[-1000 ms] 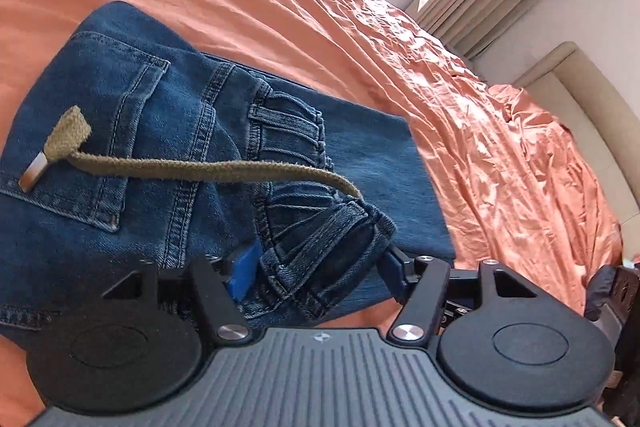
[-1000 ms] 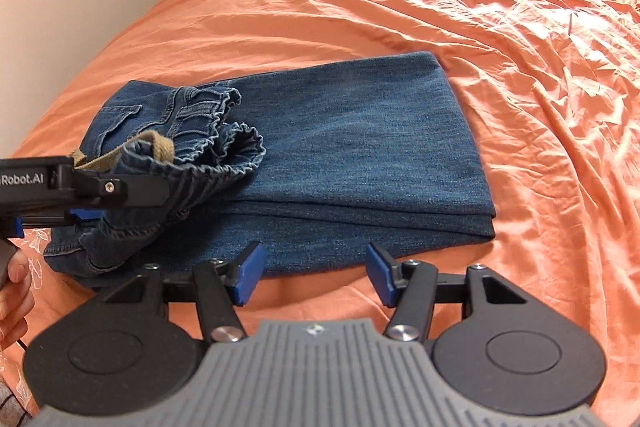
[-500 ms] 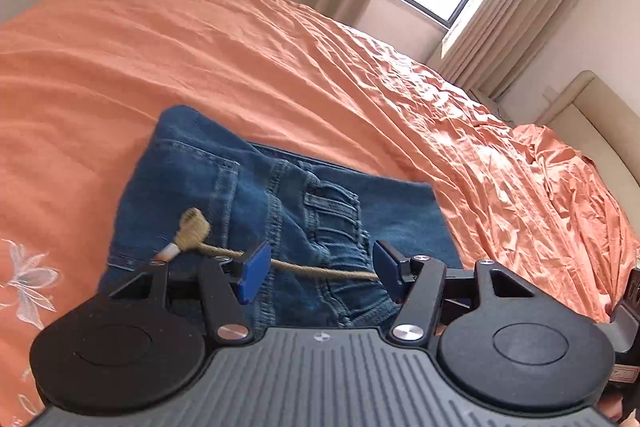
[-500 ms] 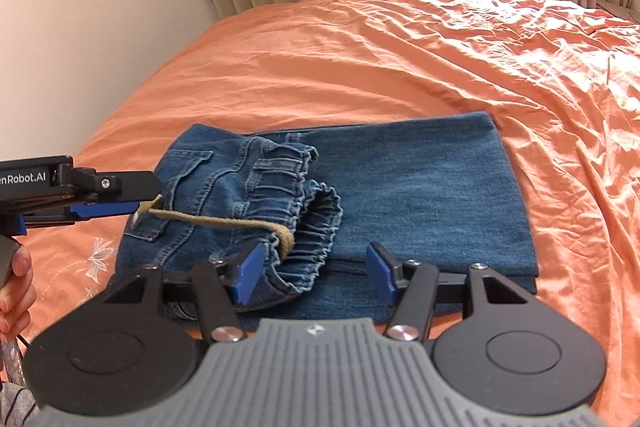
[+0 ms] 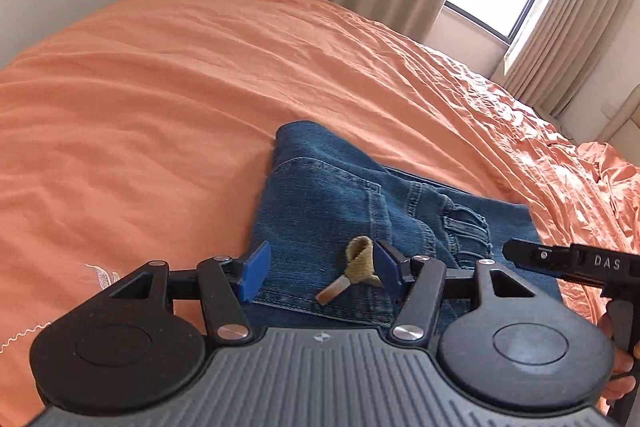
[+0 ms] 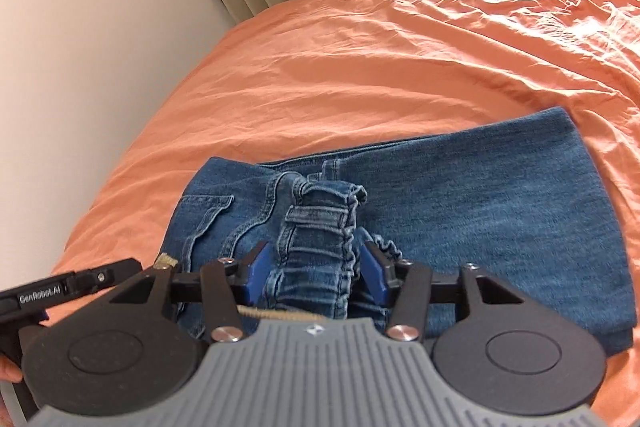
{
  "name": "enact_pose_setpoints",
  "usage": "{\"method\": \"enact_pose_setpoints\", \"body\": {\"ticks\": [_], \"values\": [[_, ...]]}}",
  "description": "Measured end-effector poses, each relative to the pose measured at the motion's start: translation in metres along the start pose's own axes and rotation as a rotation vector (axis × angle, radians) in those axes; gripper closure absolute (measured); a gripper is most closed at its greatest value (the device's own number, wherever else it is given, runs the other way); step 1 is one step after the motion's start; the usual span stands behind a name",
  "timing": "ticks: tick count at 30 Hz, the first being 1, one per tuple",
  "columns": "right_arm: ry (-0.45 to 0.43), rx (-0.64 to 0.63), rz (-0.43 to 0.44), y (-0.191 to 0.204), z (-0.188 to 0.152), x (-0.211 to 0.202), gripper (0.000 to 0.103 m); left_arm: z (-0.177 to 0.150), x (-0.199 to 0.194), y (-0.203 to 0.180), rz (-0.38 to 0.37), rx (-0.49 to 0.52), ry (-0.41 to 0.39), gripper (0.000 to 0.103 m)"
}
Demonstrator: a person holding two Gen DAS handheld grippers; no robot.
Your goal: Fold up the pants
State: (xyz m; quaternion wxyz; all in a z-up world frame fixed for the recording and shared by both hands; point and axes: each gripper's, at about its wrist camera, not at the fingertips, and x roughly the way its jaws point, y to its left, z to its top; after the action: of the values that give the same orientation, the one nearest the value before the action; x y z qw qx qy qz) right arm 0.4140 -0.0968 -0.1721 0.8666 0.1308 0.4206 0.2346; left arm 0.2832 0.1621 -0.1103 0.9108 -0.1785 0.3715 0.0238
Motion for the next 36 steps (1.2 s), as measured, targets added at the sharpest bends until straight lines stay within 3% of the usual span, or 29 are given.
{"method": "enact_pose_setpoints", "body": {"ticks": [8, 12, 16, 19, 22, 28, 32, 36], "values": [[0.077, -0.007, -0.015, 0.001, 0.005, 0.059, 0.056, -0.009, 0.022, 0.020, -0.005, -0.053, -0.014, 0.034], [0.050, -0.078, -0.043, 0.011, 0.006, 0.053, 0.086, -0.012, 0.028, 0.027, -0.014, -0.084, -0.003, 0.035], [-0.053, -0.138, -0.012, 0.034, 0.004, 0.010, 0.094, -0.010, 0.019, 0.028, -0.043, -0.086, -0.028, 0.035], [-0.140, -0.127, 0.047, 0.044, 0.005, -0.035, 0.094, -0.004, 0.008, 0.024, -0.072, -0.076, -0.057, 0.036], [-0.131, 0.004, 0.115, 0.030, 0.005, -0.061, 0.094, 0.003, -0.002, 0.021, -0.107, -0.086, -0.074, 0.036], [0.051, 0.210, -0.007, -0.022, -0.026, -0.029, 0.094, 0.007, 0.008, 0.005, -0.104, -0.045, -0.003, 0.036], [0.093, 0.244, -0.048, -0.038, -0.044, -0.008, 0.091, -0.005, 0.028, 0.002, -0.078, -0.039, 0.057, 0.036], [0.107, 0.258, -0.024, -0.040, -0.045, -0.009, 0.071, -0.012, 0.033, 0.003, -0.065, -0.038, 0.056, 0.036]]}}
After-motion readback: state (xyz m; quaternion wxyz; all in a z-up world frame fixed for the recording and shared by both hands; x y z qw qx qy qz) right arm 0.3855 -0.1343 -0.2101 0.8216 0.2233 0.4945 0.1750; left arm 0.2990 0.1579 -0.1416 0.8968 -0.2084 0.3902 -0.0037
